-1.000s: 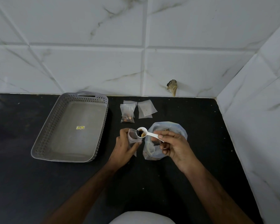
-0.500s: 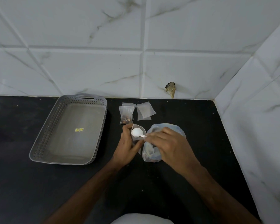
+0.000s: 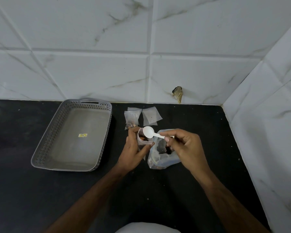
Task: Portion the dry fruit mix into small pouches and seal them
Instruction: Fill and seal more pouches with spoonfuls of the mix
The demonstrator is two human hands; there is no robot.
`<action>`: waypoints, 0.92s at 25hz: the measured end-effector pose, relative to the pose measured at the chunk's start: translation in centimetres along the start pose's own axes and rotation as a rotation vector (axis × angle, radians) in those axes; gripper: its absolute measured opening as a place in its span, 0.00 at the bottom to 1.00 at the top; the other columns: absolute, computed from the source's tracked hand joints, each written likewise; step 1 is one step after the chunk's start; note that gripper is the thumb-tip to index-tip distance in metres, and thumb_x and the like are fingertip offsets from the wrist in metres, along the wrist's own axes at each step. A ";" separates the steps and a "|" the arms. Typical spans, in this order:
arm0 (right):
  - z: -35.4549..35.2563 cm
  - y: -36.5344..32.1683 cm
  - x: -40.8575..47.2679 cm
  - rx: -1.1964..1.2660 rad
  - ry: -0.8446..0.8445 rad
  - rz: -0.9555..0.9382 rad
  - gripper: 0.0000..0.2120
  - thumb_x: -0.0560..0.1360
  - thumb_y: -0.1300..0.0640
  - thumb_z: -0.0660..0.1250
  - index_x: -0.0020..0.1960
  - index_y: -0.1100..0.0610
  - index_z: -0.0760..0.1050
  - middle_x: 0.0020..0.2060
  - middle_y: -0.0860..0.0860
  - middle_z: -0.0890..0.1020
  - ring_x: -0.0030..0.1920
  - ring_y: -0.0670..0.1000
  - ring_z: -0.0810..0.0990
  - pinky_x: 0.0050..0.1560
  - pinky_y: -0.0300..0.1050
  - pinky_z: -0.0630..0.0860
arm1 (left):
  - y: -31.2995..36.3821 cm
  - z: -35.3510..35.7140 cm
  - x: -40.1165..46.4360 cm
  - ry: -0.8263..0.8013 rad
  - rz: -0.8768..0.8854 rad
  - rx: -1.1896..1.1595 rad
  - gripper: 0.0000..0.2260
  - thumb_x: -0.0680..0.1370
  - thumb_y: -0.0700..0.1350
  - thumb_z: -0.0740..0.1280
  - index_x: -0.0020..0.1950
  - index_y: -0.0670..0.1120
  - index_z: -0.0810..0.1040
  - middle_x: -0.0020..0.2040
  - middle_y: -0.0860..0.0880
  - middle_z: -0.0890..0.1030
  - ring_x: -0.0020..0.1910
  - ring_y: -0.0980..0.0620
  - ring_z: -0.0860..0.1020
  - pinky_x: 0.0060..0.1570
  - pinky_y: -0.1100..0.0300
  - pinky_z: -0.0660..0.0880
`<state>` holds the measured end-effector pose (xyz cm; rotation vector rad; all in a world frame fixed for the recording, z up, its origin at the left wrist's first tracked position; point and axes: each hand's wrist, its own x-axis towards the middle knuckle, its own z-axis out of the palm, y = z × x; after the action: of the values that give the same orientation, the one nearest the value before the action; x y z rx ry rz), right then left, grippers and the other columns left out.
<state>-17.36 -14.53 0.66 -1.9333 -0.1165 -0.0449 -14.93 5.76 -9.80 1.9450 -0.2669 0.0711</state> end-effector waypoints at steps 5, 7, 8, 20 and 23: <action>-0.3 0.2 0.1 0.057 -0.014 0.032 0.11 0.78 0.64 0.70 0.54 0.50 0.85 0.49 0.46 0.86 0.47 0.50 0.84 0.48 0.46 0.83 | 0.3 0.0 0.2 -0.016 0.007 -0.001 0.25 0.76 0.60 0.71 0.65 0.68 0.59 0.63 0.53 0.73 0.61 0.48 0.76 0.56 0.42 0.78; -0.3 -0.2 -0.1 0.023 -0.043 0.015 0.12 0.78 0.65 0.70 0.53 0.51 0.85 0.48 0.44 0.86 0.48 0.48 0.84 0.49 0.40 0.81 | 0.5 0.1 0.2 -0.006 0.018 -0.017 0.23 0.76 0.59 0.71 0.65 0.66 0.61 0.61 0.53 0.74 0.60 0.47 0.77 0.55 0.41 0.79; -0.3 -0.5 -0.1 -0.031 -0.073 0.002 0.12 0.77 0.66 0.70 0.53 0.51 0.85 0.47 0.44 0.86 0.48 0.46 0.84 0.49 0.38 0.79 | 0.6 0.0 0.2 0.000 0.031 -0.025 0.22 0.77 0.59 0.71 0.64 0.64 0.62 0.60 0.53 0.75 0.59 0.46 0.77 0.54 0.41 0.79; -0.6 -0.1 0.3 0.035 -0.070 0.097 0.12 0.78 0.66 0.69 0.53 0.51 0.86 0.45 0.47 0.86 0.43 0.47 0.82 0.45 0.38 0.79 | -0.4 -0.7 -0.2 -0.019 -0.004 0.035 0.24 0.74 0.65 0.71 0.63 0.64 0.63 0.60 0.52 0.76 0.58 0.46 0.78 0.52 0.42 0.79; -1.6 1.6 0.5 0.368 0.043 0.294 0.12 0.77 0.68 0.68 0.53 0.55 0.86 0.46 0.56 0.85 0.42 0.51 0.79 0.45 0.42 0.76 | -0.9 -1.1 -0.3 -0.045 -0.056 0.028 0.23 0.74 0.57 0.75 0.63 0.55 0.69 0.56 0.55 0.79 0.56 0.50 0.80 0.52 0.47 0.81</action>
<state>-16.68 -16.53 -0.19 -1.5634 0.1780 0.1229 -14.93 7.14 -10.21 1.9822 -0.2426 -0.0058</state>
